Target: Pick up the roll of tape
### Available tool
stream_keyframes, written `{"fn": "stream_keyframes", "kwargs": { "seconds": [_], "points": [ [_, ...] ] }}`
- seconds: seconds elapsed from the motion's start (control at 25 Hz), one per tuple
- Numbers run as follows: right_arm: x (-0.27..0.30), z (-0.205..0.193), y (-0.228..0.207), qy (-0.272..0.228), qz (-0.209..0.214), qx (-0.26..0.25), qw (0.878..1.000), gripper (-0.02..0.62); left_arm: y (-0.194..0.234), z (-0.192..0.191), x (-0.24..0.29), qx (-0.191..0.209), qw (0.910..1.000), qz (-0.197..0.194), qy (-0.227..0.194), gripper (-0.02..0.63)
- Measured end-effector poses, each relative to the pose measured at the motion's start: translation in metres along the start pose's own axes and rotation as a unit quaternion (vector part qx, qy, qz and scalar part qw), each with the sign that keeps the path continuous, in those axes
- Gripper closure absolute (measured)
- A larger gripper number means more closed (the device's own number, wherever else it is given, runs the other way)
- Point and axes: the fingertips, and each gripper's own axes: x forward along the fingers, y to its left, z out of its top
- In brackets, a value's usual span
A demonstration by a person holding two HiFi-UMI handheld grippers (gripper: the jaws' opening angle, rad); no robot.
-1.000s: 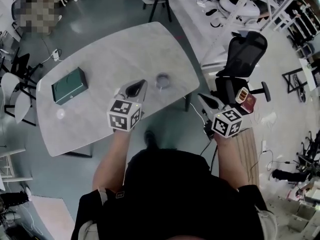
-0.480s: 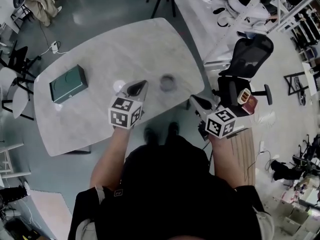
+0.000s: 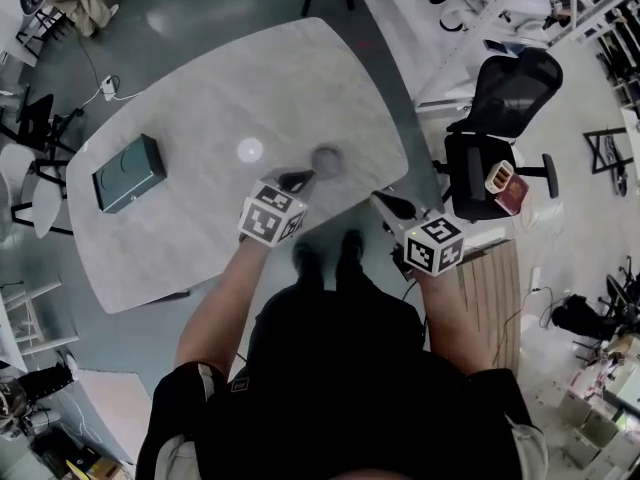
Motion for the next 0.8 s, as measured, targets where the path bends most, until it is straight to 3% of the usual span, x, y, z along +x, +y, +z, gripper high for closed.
{"fn": "stream_keyframes", "kwargs": {
  "seconds": [0.16, 0.24, 0.4, 0.52, 0.68, 0.8],
  "points": [
    [0.000, -0.010, -0.024, 0.005, 0.000, 0.022, 1.000, 0.592, -0.004, -0.011, 0.035, 0.037, 0.9980, -0.015, 0.049, 0.589],
    [0.001, -0.014, -0.032, 0.007, 0.000, 0.030, 1.000, 0.592, -0.006, -0.016, 0.051, 0.066, 0.9949, -0.024, 0.072, 0.493],
    [0.000, -0.023, -0.052, 0.007, -0.002, 0.043, 0.999, 0.592, -0.009, -0.027, 0.085, 0.128, 0.9832, -0.043, 0.123, 0.472],
    [-0.006, -0.025, -0.062, 0.006, -0.008, 0.051, 0.999, 0.592, -0.008, -0.041, 0.101, 0.167, 0.9695, -0.057, 0.170, 0.465],
    [-0.015, -0.026, -0.074, 0.001, -0.021, 0.058, 0.998, 0.592, -0.004, -0.065, 0.118, 0.217, 0.9437, -0.079, 0.237, 0.456],
    [-0.026, -0.026, -0.082, -0.003, -0.033, 0.062, 0.998, 0.592, -0.001, -0.075, 0.128, 0.249, 0.9285, -0.077, 0.265, 0.453]
  ]
}}
